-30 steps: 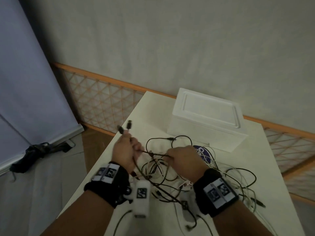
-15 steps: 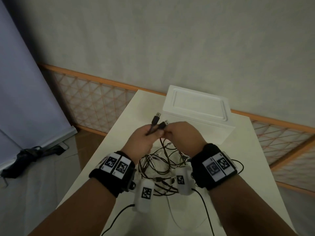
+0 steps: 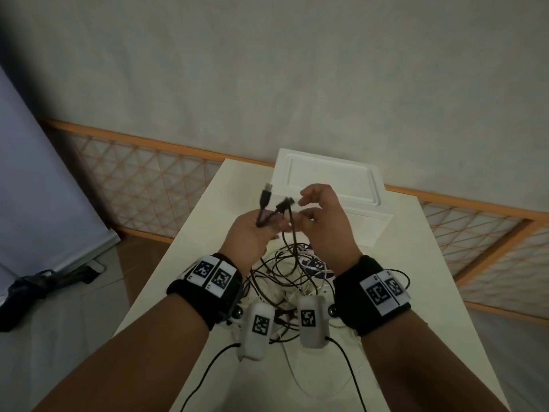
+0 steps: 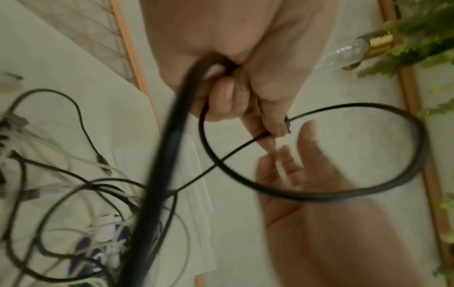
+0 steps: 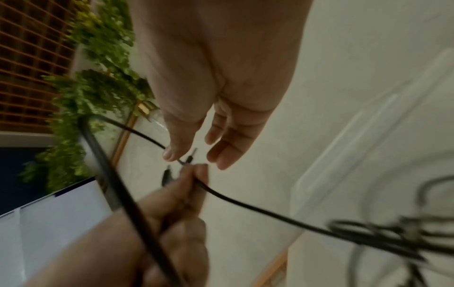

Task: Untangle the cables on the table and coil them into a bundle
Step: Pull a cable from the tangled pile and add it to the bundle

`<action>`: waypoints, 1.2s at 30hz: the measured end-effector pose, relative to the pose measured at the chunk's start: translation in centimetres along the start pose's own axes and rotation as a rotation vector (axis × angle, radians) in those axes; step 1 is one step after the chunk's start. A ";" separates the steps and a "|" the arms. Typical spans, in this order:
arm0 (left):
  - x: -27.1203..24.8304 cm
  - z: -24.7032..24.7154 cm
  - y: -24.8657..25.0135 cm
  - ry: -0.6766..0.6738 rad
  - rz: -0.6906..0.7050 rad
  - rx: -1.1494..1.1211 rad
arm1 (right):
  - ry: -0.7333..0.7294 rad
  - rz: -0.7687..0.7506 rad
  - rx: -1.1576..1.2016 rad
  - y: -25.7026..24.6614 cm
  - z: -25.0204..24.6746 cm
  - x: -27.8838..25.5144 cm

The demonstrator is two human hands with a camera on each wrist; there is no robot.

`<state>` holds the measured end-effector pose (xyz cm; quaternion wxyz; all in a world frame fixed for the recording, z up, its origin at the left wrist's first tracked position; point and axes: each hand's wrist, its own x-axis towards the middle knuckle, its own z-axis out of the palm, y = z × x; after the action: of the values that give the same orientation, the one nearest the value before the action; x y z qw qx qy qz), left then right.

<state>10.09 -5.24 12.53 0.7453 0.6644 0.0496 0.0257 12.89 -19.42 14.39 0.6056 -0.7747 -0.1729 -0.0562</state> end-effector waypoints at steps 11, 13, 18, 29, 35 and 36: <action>1.3 0.5 0.2 -0.044 -0.044 -0.048 | -0.156 0.046 -0.378 2.9 -1.3 0.1; 1.3 1.0 -0.8 -0.123 -0.060 0.059 | -0.097 -0.017 -0.316 1.5 -1.4 0.6; 2.4 1.2 -1.7 -0.079 -0.013 0.143 | -0.043 -0.038 -0.325 1.3 -1.0 0.5; 3.9 0.9 -2.3 -0.040 -0.099 0.078 | -0.041 0.138 -0.157 3.9 0.2 -0.4; 3.9 0.9 -2.2 -0.058 -0.030 0.158 | -0.182 0.128 -0.693 3.9 0.4 0.9; 3.8 0.9 -2.3 -0.051 -0.022 0.156 | -0.190 0.123 -0.720 3.8 0.3 1.1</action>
<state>13.95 -6.01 10.17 0.6925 0.7203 0.0398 -0.0035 15.14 -19.67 11.15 0.2778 -0.9488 -0.1505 -0.0047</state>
